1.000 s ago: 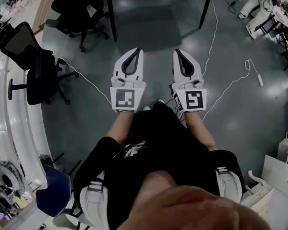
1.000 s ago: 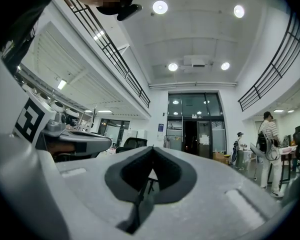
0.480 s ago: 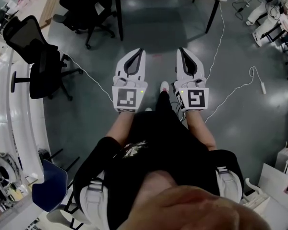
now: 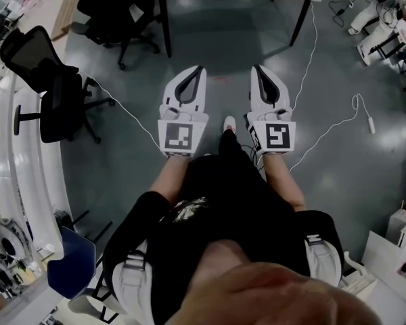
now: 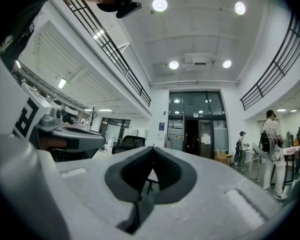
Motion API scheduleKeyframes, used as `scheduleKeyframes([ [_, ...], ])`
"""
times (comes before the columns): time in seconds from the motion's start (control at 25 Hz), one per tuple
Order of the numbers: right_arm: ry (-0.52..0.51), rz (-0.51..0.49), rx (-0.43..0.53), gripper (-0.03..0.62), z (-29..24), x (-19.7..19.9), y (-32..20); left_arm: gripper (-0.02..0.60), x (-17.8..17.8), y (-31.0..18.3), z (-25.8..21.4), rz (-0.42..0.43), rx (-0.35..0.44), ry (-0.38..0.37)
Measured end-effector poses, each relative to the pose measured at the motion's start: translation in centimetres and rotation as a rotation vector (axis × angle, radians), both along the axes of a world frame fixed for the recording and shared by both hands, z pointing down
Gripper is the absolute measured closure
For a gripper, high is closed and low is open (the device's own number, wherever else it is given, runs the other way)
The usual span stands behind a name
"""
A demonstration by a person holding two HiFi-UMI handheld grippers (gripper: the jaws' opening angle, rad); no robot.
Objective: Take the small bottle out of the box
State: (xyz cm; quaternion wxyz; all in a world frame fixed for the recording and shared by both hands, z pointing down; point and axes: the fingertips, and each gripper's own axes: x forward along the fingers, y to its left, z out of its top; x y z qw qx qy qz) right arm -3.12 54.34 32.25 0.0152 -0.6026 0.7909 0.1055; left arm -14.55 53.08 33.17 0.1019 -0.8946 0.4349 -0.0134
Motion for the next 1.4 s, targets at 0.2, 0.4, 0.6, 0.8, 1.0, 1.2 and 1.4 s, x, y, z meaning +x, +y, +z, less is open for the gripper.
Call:
scheduleKeyframes([
  [0.2, -0.01, -0.005, 0.001, 0.599, -0.4, 2.0, -4.2, 0.569, 2.1, -4.0, -0.4, 0.007, 0.016, -0.024],
  [0.4, -0.021, -0.029, 0.008, 0.599, -0.7, 3.2, -9.2, 0.569, 3.0, -8.5, -1.2, -0.05, -0.034, 0.044],
  [0.6, -0.029, -0.048, 0.02, 0.6, -1.2, 5.1, -14.6, 0.569, 5.1, -13.6, -1.8, -0.057, -0.02, 0.029],
  [0.8, -0.028, -0.065, 0.029, 0.599, -2.1, 7.6, -19.2, 0.569, 7.8, -18.0, -2.5, -0.067, -0.023, 0.032],
  [1.0, -0.046, -0.085, 0.027, 0.6, -2.5, 10.7, -23.3, 0.569, 10.3, -21.7, -3.1, -0.098, -0.021, 0.015],
  [1.2, -0.054, -0.125, 0.048, 0.599, -2.8, 12.3, -26.3, 0.569, 11.8, -24.5, -3.3, -0.141, -0.007, 0.015],
  [1.4, -0.064, -0.158, 0.031, 0.599, -2.1, 13.5, -28.5, 0.569, 13.2, -26.5, -2.9, -0.165, -0.008, 0.01],
])
